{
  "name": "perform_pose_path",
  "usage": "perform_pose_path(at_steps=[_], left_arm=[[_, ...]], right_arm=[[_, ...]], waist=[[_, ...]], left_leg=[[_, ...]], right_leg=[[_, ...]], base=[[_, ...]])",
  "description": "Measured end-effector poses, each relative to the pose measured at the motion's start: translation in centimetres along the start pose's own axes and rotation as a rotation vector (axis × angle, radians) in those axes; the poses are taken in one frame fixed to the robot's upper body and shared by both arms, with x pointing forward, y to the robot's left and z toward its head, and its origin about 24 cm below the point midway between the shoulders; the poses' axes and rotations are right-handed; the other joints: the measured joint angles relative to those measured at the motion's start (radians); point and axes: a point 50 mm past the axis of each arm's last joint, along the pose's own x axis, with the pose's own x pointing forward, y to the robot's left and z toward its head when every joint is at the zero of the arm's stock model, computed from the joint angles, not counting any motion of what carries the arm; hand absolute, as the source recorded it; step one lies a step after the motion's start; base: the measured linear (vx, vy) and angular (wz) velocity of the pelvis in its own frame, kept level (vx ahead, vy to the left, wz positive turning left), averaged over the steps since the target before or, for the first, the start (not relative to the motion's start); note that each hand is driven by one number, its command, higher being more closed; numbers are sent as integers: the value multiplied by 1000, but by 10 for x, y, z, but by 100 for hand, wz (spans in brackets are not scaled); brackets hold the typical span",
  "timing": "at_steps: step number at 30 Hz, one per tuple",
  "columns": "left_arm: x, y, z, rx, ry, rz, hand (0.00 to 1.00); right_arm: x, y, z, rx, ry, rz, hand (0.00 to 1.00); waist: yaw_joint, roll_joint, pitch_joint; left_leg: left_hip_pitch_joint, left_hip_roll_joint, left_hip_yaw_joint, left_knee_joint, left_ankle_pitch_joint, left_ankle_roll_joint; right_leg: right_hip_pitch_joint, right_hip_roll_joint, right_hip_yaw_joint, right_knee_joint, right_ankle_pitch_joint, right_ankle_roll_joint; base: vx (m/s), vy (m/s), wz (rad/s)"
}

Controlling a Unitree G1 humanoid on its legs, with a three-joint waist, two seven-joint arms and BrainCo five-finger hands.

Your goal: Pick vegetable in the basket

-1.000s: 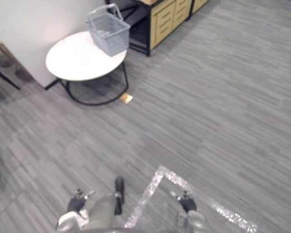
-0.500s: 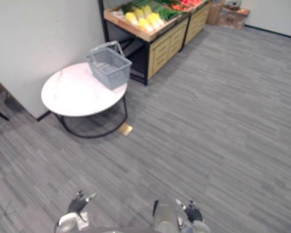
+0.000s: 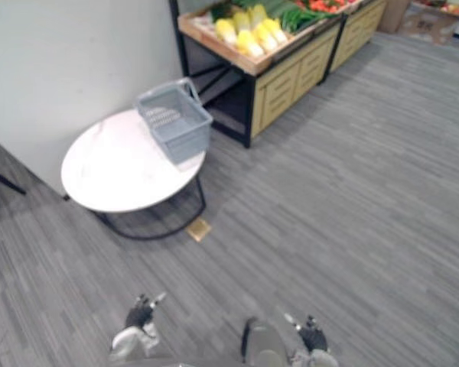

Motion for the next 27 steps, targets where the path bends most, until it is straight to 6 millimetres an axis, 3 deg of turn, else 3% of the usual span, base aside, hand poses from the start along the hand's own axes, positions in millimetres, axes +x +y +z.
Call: perform_pose_path(at_steps=[1, 3, 5, 7, 8, 9, 11, 13, 14, 15, 16, 17, 19, 20, 21, 22, 24, 26, 27], left_arm=[[0, 3, 2, -30, -10, 12, 0], [0, 3, 4, -58, -18, 17, 0], [0, 5, 6, -57, -29, 18, 0], [1, 7, 9, -40, -43, 13, 0], [0, 7, 9, -37, -44, 10, 0], [0, 6, 8, -32, -43, 7, 0], [-1, 9, 7, -28, -41, 12, 0], [-1, 11, 5, -8, -35, 10, 0], [-1, 15, 3, 13, -21, 17, 0], [0, 23, 2, 46, -9, 28, 0], [0, 28, 1, 61, -3, 37, 0], [0, 34, 1, 89, 6, 45, 0], [1, 40, 0, 102, 19, 60, 0], [-1, 46, -4, 121, 47, 74, 0], [-2, 50, -7, 144, 63, 75, 0], [-3, 52, -10, 159, 76, 75, 0], [-3, 49, -12, 192, 89, 58, 0], [-1, 46, -10, 186, 80, 53, 0], [0, 41, -7, 175, 70, 44, 0]], right_arm=[[0, 3, 0, 3, -1, 6, 0], [0, 5, 1, -4, -1, 12, 0], [1, 7, 1, -8, 1, 20, 0], [1, 6, 1, 2, 7, 9, 0], [1, 5, 1, 6, 8, 5, 0], [1, 1, 1, 2, 7, -5, 0], [2, 0, 2, -5, 5, -10, 0], [1, 0, 0, -15, 16, -8, 0], [1, -1, -7, -17, 48, -11, 0], [-1, 2, -17, -23, 88, 1, 0], [-2, 4, -19, -28, 97, 12, 0], [-4, 5, -24, -40, 115, 21, 0], [-5, 3, -29, -61, 130, 18, 0], [-6, 3, -30, -63, 138, 18, 0], [-6, 4, -31, -64, 139, 21, 0], [-7, 4, -32, -68, 141, 22, 0], [-8, 1, -33, -74, 142, 12, 0], [-8, 0, -33, -81, 141, 7, 0], [-8, -1, -32, -69, 131, 0, 0]], waist=[[5, -6, 4], [22, -2, 3], [25, -1, 3], [38, -4, 4], [42, -6, 4], [47, -7, 4], [47, -5, 3], [49, -1, -2], [47, -10, -25], [48, -46, -59], [47, -63, -73], [45, -86, -97], [40, -109, -93], [40, -107, -85], [32, -104, -83], [18, -100, -79], [1, -97, -74], [-9, -95, -70], [-8, -93, -63]], left_leg=[[-59, 2, 39, 86, -23, 22], [-128, 1, 110, 92, -71, 53], [-213, -3, 182, -21, -129, 89], [-221, -33, 285, -361, -159, 104], [-207, -53, 304, -479, -153, 113], [-181, -79, 332, -695, -121, 121], [-171, -86, 345, -882, -82, 120], [-175, -75, 345, -930, -72, 121], [-176, -95, 341, -902, 27, 149], [-177, -143, 341, -901, 43, 170], [-176, -164, 341, -900, 33, 183], [-170, -201, 340, -892, 5, 218], [-109, -235, 337, -897, -39, 239], [-44, -245, 334, -910, -71, 246], [7, -249, 326, -915, -93, 252], [56, -253, 306, -919, -110, 252], [171, -268, 271, -982, -117, 249], [218, -270, 244, -1007, -117, 249], [256, -270, 221, -1026, -129, 231]], right_leg=[[69, 5, 8, -45, -7, -5], [151, 5, 18, -108, -20, -9], [224, 4, 15, -170, -29, 0], [285, -19, 13, -220, -29, 35], [298, -32, 13, -228, -35, 46], [325, -54, 15, -243, -51, 68], [366, -77, 16, -255, -83, 99], [408, -86, 21, -260, -123, 119], [432, -113, 38, -260, -137, 108], [403, -152, 84, -209, -127, 92], [381, -170, 109, -164, -117, 79], [329, -195, 156, -53, -80, 91], [243, -209, 225, 191, 55, 155], [172, -205, 260, 388, 179, 235], [118, -194, 268, 538, 191, 255], [73, -185, 251, 650, 183, 245], [-27, -182, 165, 738, 89, 196], [-72, -184, 116, 666, 34, 168], [-96, -187, 94, 546, 12, 148]], base=[[380, -136, -20], [352, -84, -15], [356, 16, 1], [359, 88, -7], [301, 117, -8], [308, 138, -6], [517, 294, -1], [525, 341, 1], [526, 320, 2], [532, 315, 7], [554, 307, 17], [574, 295, 33], [557, 269, 27], [494, 231, 8], [482, 214, 17], [451, 172, 36], [436, 113, 54], [355, 15, 61], [298, -54, 72]])
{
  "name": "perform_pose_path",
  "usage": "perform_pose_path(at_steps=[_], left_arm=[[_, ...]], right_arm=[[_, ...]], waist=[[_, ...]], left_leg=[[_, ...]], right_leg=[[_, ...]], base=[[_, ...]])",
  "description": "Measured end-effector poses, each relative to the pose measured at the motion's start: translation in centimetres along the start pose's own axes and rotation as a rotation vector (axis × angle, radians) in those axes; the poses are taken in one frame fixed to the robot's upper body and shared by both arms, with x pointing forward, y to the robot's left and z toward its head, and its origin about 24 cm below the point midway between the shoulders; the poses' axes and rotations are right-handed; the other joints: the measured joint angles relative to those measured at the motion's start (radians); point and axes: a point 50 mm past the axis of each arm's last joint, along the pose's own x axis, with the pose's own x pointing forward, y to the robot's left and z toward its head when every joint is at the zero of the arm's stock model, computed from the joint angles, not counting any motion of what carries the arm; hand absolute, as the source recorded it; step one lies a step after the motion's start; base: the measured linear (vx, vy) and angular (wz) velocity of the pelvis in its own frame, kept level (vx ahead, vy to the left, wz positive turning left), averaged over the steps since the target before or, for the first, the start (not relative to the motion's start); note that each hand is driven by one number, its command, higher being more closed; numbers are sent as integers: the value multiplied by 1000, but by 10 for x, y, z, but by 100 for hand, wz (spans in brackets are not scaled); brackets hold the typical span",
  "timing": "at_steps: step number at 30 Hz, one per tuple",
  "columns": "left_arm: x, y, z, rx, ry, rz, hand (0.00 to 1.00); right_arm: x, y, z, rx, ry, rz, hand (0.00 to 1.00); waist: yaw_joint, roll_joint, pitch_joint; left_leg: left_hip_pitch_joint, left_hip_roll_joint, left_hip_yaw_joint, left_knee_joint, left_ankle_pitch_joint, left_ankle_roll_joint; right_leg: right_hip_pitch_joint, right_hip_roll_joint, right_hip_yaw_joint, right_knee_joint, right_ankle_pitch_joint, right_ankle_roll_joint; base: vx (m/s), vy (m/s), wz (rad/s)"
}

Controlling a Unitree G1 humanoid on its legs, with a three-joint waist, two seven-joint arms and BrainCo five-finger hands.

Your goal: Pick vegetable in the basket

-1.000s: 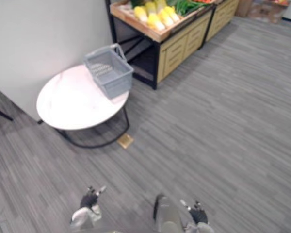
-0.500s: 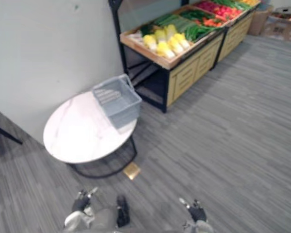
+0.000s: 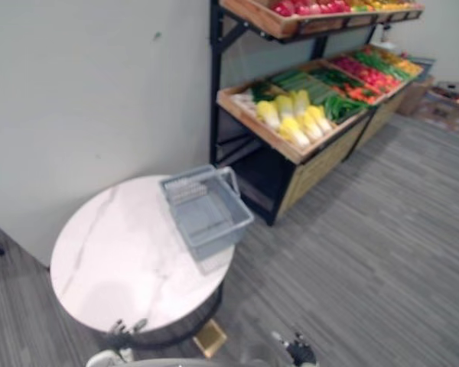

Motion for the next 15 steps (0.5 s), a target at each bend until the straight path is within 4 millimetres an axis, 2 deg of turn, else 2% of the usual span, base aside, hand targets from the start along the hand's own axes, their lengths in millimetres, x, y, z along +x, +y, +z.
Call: perform_pose_path(at_steps=[2, 4, 5, 6, 7, 8, 9, 10, 11, 12, 15], left_arm=[[1, -2, 3, -24, -12, 1, 0], [0, -2, 2, -76, -12, 21, 0], [0, -2, 2, -88, -15, 27, 0], [0, -3, 3, -100, -20, 35, 0], [0, -3, 4, -101, -22, 35, 0], [-1, -2, 3, -113, -23, 45, 0], [-3, -9, -2, -139, -11, 35, 0], [-4, -14, -2, -151, -12, 25, 0], [-4, -21, -3, -167, -11, 13, 0], [-5, -22, -3, -185, -10, 18, 0], [-4, -18, -5, -203, -4, 43, 0]], right_arm=[[-1, 0, -2, 2, 2, -2, 0], [-1, 0, -2, 12, 2, -6, 0], [-1, -1, -3, 13, 4, -7, 0], [-3, 0, -7, 10, 12, -7, 0], [-3, 0, -7, 10, 12, -7, 0], [-4, 0, -9, 12, 15, -6, 0], [-3, -7, -4, 2, -2, -22, 0], [-3, -8, -2, -1, -10, -27, 0], [-2, -11, 0, -8, -16, -33, 0], [-1, -11, 3, -17, -21, -31, 0], [2, -6, 10, -29, -34, -15, 0]], waist=[[0, 0, 3], [4, 0, 15], [5, 2, 17], [9, -1, 18], [9, -2, 19], [14, -12, 19], [11, 29, 16], [11, 41, 17], [6, 54, 14], [10, 58, 12], [10, 58, 12]], left_leg=[[16, 5, -22, -2, -23, -18], [8, 26, -68, 39, -73, -51], [3, 35, -83, 62, -92, -60], [-6, 58, -116, 108, -137, -89], [-6, 64, -125, 117, -146, -97], [-5, 100, -143, 135, -166, -132], [-7, 146, -151, 125, -152, -156], [-8, 165, -148, 114, -137, -163], [-2, 189, -148, 77, -85, -181], [0, 205, -148, 40, -31, -191], [-9, 245, -153, 35, 44, -190]], right_leg=[[4, -5, -3, -187, -1, -1], [29, -4, 52, -483, 10, -1], [38, -3, 78, -534, 14, -6], [62, 0, 151, -607, 27, -9], [68, -1, 157, -613, 44, -3], [79, 16, 120, -596, 92, 56], [86, 50, 66, -582, 67, 32], [84, 62, 47, -573, 56, 20], [87, 77, 11, -570, 42, 2], [96, 92, -12, -583, 36, -10], [161, 129, -72, -659, 41, -29]], base=[[242, -98, 57], [256, -272, 53], [293, -434, 63], [258, -417, 47], [284, -474, 57], [282, -469, 54], [280, -445, 62], [266, -389, 69], [234, -356, 63], [217, -347, 59], [156, -283, 43]])
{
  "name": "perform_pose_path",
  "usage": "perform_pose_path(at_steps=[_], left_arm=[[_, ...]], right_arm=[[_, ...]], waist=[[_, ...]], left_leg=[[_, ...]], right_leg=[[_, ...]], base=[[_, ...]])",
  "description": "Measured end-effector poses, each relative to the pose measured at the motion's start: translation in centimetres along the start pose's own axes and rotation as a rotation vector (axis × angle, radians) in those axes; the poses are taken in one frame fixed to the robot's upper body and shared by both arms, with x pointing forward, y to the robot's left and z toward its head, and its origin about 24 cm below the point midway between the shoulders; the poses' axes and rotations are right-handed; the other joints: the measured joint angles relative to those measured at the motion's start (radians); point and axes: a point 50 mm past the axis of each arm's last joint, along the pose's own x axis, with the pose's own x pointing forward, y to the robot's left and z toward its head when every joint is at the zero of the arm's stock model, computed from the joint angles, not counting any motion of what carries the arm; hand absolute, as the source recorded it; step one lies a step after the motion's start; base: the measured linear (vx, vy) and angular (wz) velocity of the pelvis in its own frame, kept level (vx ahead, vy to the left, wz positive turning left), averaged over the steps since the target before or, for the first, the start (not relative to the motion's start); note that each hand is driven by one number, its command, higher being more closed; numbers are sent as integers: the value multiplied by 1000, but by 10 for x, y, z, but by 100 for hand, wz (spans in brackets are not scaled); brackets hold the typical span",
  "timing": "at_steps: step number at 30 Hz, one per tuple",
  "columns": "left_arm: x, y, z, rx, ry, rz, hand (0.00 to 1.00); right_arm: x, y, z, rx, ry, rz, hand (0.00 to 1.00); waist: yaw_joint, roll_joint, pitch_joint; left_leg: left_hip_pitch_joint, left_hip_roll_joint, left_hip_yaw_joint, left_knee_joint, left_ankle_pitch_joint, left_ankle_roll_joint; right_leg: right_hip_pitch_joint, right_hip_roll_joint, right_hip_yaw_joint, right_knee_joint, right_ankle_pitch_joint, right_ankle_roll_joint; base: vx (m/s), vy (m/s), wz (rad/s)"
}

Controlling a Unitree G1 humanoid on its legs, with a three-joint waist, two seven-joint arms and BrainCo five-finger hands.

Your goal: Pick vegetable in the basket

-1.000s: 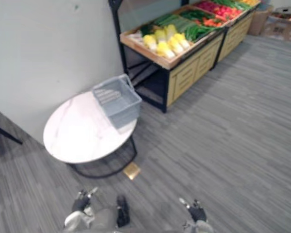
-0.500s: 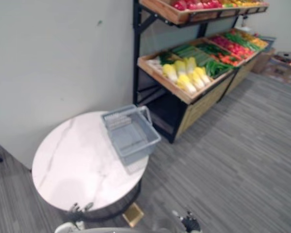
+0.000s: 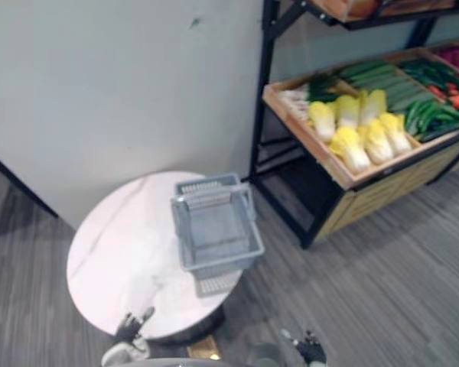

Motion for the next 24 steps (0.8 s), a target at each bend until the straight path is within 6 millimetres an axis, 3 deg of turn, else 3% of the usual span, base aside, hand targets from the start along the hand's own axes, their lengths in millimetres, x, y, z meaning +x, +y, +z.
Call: perform_pose_path(at_steps=[7, 8, 11, 13, 14, 15, 16, 17, 18, 20, 22, 24], left_arm=[[0, 4, -4, 2, 19, 33, 0], [0, 5, -4, 5, 20, 39, 0], [-4, 23, -15, 26, 55, 90, 0], [-9, 40, -23, 37, 77, 136, 0], [-9, 43, -23, 50, 76, 143, 0], [-9, 48, -22, 82, 74, 150, 0], [-10, 51, -23, 90, 75, 155, 0], [-11, 57, -25, 106, 81, 166, 0], [-13, 62, -27, 138, 92, 169, 0], [-15, 69, -29, 154, 104, 176, 0], [-17, 78, -31, 170, 115, 189, 0], [-17, 80, -31, 217, 127, 168, 0]], right_arm=[[1, -12, 6, 15, -25, -68, 0], [1, -18, 8, 41, -34, -104, 0], [-1, -56, 37, 98, -156, -247, 0], [-13, -97, 90, -21, -364, -413, 0], [-19, -106, 105, -61, -421, -455, 0], [-31, -120, 136, -132, -539, -530, 0], [-38, -125, 150, -166, -594, -565, 0], [-51, -132, 176, -234, -696, -621, 0], [-63, -133, 202, -313, -793, -665, 0], [-75, -127, 229, -394, -895, -687, 0], [-78, -108, 248, -488, -969, -646, 0], [-82, -73, 271, -685, -1071, -536, 0]], waist=[[-7, 10, -9], [-8, 13, -11], [-11, 20, -15], [-14, 19, -17], [-15, 17, -18], [-15, 15, -19], [-17, 12, -21], [-24, 10, -25], [-36, 13, -32], [-36, 12, -50], [-31, -12, -57], [-33, -25, -61]], left_leg=[[-38, -1, 84, -10, 86, 9], [-38, -3, 94, -26, 96, 3], [-26, -2, 125, -78, 100, 5], [-12, -4, 166, -120, 99, 4], [-10, -6, 173, -128, 98, 3], [-5, -10, 187, -140, 93, -3], [-6, -12, 190, -143, 88, -6], [-7, -12, 192, -147, 68, -5], [-15, -10, 200, -148, 37, -6], [-23, -19, 221, -146, 12, -5], [-36, -33, 239, -127, -4, 2], [-50, -50, 243, -118, -13, 4]], right_leg=[[51, -9, -82, -72, 10, -15], [51, -9, -91, -73, 11, -15], [50, -4, -90, -98, 30, -15], [46, 6, -71, -139, 66, -8], [45, 7, -67, -148, 74, -6], [44, 9, -59, -167, 88, -1], [44, 10, -57, -176, 94, 2], [42, 12, -52, -191, 108, 6], [37, 16, -51, -207, 119, 15], [28, 12, -29, -229, 149, 22], [30, 2, -8, -268, 184, 29], [30, -18, 2, -297, 209, 36]], base=[[61, -102, 35], [6, -8, 25], [-7, 22, -3], [-37, 70, -25], [-60, 65, -15], [-66, 62, -14], [-75, 63, -15], [-85, 74, -9], [-96, 84, -8], [-84, 101, -26], [-72, 80, -32], [-66, 55, -9]])
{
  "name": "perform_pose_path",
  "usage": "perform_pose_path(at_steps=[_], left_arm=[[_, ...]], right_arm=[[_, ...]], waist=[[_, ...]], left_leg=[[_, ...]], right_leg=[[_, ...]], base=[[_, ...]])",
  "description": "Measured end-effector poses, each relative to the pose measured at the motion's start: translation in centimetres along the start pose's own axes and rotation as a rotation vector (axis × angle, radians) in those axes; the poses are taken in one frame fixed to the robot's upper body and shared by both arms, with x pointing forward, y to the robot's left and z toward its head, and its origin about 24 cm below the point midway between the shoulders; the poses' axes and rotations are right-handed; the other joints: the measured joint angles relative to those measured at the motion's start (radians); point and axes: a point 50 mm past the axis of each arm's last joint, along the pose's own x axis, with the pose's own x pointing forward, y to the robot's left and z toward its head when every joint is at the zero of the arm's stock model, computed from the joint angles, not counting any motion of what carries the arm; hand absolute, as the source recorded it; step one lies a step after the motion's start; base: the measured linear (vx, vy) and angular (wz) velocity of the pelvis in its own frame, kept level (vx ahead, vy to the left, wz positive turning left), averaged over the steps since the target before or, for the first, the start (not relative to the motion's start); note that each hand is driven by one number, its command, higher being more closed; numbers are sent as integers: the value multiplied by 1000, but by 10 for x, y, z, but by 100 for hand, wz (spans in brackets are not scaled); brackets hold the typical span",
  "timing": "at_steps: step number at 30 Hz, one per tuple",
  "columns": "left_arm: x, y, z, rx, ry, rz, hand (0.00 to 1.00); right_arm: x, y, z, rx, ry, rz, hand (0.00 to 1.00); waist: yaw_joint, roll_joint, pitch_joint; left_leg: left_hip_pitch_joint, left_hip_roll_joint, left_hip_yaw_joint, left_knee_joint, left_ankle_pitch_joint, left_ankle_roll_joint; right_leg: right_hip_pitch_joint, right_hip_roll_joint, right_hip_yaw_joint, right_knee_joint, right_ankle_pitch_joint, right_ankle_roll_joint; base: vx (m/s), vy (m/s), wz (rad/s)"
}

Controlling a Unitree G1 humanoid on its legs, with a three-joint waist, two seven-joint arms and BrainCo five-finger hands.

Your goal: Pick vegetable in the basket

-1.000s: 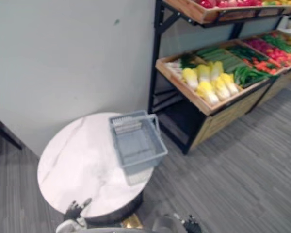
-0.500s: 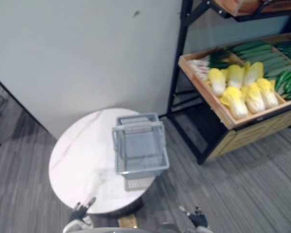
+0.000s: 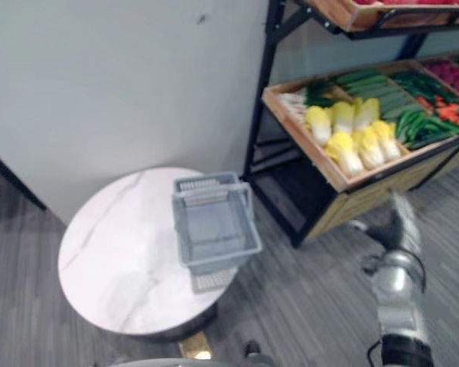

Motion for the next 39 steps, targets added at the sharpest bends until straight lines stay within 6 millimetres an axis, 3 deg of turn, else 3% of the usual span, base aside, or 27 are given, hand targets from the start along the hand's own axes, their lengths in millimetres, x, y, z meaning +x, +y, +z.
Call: perform_pose_path(at_steps=[2, 5, 6, 11, 13, 18, 24, 33, 39], left_arm=[[1, -4, 3, 36, -9, -22, 0], [1, -11, 5, 60, -15, -51, 0], [1, -13, 6, 65, -17, -60, 0], [1, -17, 7, 68, -22, -91, 0], [2, -14, 10, 56, -31, -82, 0], [4, -7, 16, 17, -45, -52, 0], [4, -7, 16, -9, -42, -28, 0], [6, -12, 24, -12, -63, -44, 0], [6, -14, 28, -46, -67, -47, 0]], right_arm=[[11, 17, 28, -38, -131, 117, 0], [19, 50, 76, -54, -326, 286, 0], [25, 59, 96, -66, -403, 335, 0], [49, 68, 142, -144, -542, 408, 0], [63, 67, 164, -183, -587, 408, 0], [80, 62, 184, -207, -596, 384, 0], [88, 63, 181, -220, -539, 381, 0], [88, 75, 187, -399, -584, 434, 0], [94, 74, 185, -417, -553, 438, 0]], waist=[[2, 2, 1], [30, 13, 5], [36, 28, 8], [84, 30, 19], [94, 12, 39], [116, -25, 87], [134, -25, 132], [138, -28, 177], [140, -26, 224]], left_leg=[[-8, -11, -3, 4, -3, 4], [-23, -15, -6, 4, -2, 5], [-28, -18, -14, 2, 3, 9], [-61, -11, -61, 2, 24, 17], [-67, -13, -77, 2, 26, 18], [-79, -31, -100, 2, 31, 25], [-96, -46, -143, -13, 48, 36], [-122, -51, -171, -33, 66, 39], [-127, -52, -175, -32, 67, 40]], right_leg=[[-2, -12, 1, -5, 4, 3], [-16, -14, 1, -3, 4, 4], [-18, -13, -5, -3, 8, 8], [-33, -6, -40, -4, 17, -3], [-31, -8, -51, -4, 17, -3], [-28, -26, -66, -8, 17, -3], [-19, -40, -103, -19, 19, 0], [-36, -43, -129, -20, 19, 0], [-40, -45, -132, -20, 19, 0]], base=[[-61, 46, 2], [-10, 9, 3], [16, -10, 11], [59, -24, 24], [34, -9, 19], [-1, 11, 14], [-21, 2, 21], [-4, -7, 9], [2, 0, 1]])
